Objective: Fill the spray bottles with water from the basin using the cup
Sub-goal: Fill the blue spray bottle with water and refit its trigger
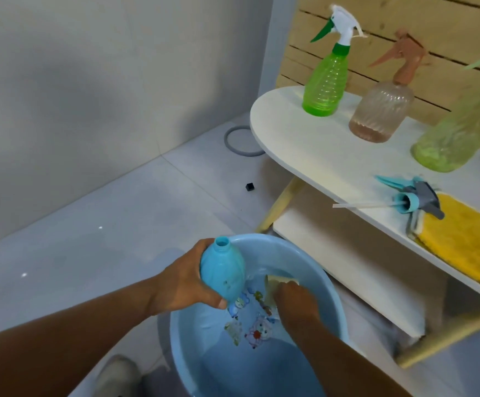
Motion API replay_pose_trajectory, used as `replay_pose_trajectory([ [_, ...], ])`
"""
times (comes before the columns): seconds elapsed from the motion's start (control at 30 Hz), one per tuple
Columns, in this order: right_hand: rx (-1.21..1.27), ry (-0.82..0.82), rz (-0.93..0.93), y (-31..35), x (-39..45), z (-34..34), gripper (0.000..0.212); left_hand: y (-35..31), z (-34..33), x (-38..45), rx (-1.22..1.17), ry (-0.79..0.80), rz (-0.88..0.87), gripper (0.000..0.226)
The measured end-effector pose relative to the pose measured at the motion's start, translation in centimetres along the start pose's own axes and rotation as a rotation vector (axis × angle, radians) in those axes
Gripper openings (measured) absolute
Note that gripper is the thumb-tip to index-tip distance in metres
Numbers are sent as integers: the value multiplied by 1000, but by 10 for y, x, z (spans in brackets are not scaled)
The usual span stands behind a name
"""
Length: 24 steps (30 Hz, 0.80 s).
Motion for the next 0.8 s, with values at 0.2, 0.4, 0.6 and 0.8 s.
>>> replay_pose_trajectory([
  [0.2,26,28,54,28,6,-27,35,-1,5,1,-8,-23,4,100],
  [0.4,403,-12,-39,48,8,-33,10,5,10,2,40,-59,10,99],
  [0.6,1081,-46,-202,29,-1,-16,27,16,13,3,95,-42,27,103],
  [0.8,1321,-115,-219,15,-38,22,36,17,14,0,154,-63,12,108],
])
Point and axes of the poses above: each hand's wrist, its own x-axis towards the middle knuckle, its own z-axis out of the back of the hand, y = z × x, the point moved 4 cm from there along x, towards the middle knuckle, and after that the axes turned 13 degrees about x, right-handed, at the moved point
